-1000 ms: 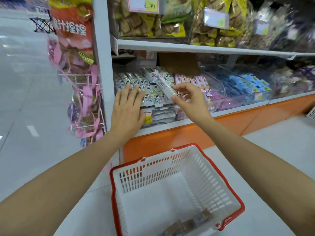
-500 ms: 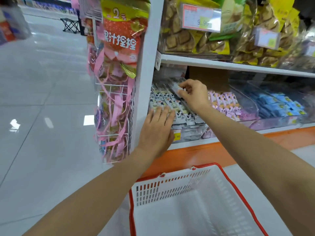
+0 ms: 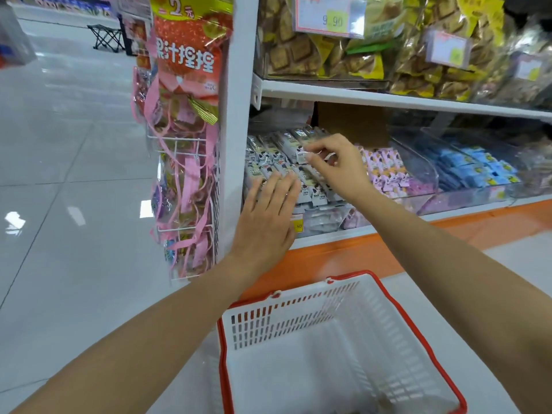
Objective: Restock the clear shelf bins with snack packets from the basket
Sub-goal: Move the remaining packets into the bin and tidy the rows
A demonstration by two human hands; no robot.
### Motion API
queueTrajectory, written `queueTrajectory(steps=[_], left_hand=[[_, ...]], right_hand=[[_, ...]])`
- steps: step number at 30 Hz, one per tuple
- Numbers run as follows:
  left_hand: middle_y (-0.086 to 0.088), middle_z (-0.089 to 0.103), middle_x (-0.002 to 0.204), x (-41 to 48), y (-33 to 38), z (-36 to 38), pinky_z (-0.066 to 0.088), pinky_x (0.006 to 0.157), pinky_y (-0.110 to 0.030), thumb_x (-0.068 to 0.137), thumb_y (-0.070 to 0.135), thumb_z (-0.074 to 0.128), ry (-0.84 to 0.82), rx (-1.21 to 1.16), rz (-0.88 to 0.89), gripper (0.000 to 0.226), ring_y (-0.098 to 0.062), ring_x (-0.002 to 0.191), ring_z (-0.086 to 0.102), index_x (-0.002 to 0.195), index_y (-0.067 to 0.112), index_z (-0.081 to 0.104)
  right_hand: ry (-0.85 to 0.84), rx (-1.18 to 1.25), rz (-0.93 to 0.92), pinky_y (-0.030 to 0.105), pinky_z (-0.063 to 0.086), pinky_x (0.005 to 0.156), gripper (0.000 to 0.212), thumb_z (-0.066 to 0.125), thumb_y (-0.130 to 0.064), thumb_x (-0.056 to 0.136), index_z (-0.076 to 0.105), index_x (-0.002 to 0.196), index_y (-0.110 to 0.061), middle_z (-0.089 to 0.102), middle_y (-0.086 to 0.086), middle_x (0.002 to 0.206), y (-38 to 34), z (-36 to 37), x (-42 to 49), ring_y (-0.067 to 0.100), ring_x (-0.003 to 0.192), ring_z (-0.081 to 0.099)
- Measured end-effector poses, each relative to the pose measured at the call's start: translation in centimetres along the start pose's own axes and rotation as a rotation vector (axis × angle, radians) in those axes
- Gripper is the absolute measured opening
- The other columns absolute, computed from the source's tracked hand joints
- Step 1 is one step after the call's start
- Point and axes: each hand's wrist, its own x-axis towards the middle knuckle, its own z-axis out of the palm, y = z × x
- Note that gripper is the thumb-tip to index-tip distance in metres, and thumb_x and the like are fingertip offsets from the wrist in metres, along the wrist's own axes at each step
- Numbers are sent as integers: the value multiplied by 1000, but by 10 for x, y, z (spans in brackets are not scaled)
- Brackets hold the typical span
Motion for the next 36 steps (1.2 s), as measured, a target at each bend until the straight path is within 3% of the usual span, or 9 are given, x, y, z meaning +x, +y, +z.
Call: queueTrajectory(steps=[6, 11, 13, 16, 20, 23, 28, 31, 36], left_hand=[[-13, 52, 119, -25, 34, 24, 31, 102, -43, 78, 16, 50, 134, -106, 157, 45, -30, 113, 42, 122, 7, 51], [-9, 56, 117, -59, 46, 66, 38, 92, -40, 77, 19, 61, -212, -108, 224, 40, -29, 108, 49, 116, 12, 59], [-11, 55, 129, -75, 48, 83, 38, 100, -43, 80, 25, 64, -395, -72, 223, 46, -31, 119, 49, 124, 14, 59], [-12, 23, 160, -101, 47, 106, 14, 120, -44, 93, 34, 55, -655, -24, 170, 67, -30, 147, 22, 152, 15, 30], [-6, -6, 165, -130, 45, 132, -6, 120, -40, 100, 39, 44, -812, 26, 108, 79, -26, 151, -3, 156, 15, -5], [-6, -4, 165, -146, 44, 144, -7, 120, -41, 99, 40, 46, -787, 37, 99, 82, -27, 151, -5, 156, 12, -7], [-10, 21, 161, -156, 41, 157, 1, 119, -43, 91, 38, 59, -653, 68, 137, 83, -32, 149, 16, 155, 9, 16], [-8, 15, 163, -159, 42, 161, -3, 120, -43, 93, 40, 54, -639, 108, 142, 83, -30, 151, 9, 156, 10, 9], [-6, 3, 165, -160, 44, 161, -8, 120, -43, 97, 40, 46, -646, 121, 125, 82, -28, 151, -2, 156, 12, -3]], right_hand=[[-55, 172, 39, 22, 46, 67, 9, 66, -18, 92, 71, 95, -11, 66, 4, 86, 26, -20, -84, 17, 75, 58], [-335, 125, 227, 16, 40, 63, 6, 71, -17, 88, 70, 93, -18, 63, -3, 80, 83, 3, -174, 6, 67, 52], [-509, 74, 315, 12, 41, 64, 8, 73, -22, 86, 71, 94, -19, 67, -6, 84, 105, 16, -210, 3, 68, 56], [-770, 23, 387, 10, 42, 68, 13, 75, -23, 85, 72, 95, -16, 67, -10, 88, 132, 39, -261, 2, 72, 59], [-1034, 23, 484, 20, 52, 77, 17, 75, -25, 84, 72, 97, -15, 70, -2, 95, 156, 70, -313, 11, 82, 63], [-1197, -25, 494, 29, 52, 84, 22, 74, -28, 85, 71, 102, -15, 69, 4, 101, 166, 90, -339, 17, 90, 63], [-1462, -155, 496, 31, 47, 89, 27, 73, -29, 83, 69, 107, -18, 64, 3, 107, 174, 117, -368, 18, 93, 56], [-1546, -233, 491, 38, 51, 91, 21, 76, -36, 76, 63, 91, -29, 57, -3, 96, 180, 127, -381, 20, 95, 57], [-1540, -191, 582, 41, 56, 87, 29, 83, -43, 64, 69, 82, -25, 67, -2, 96, 180, 128, -382, 19, 90, 64]])
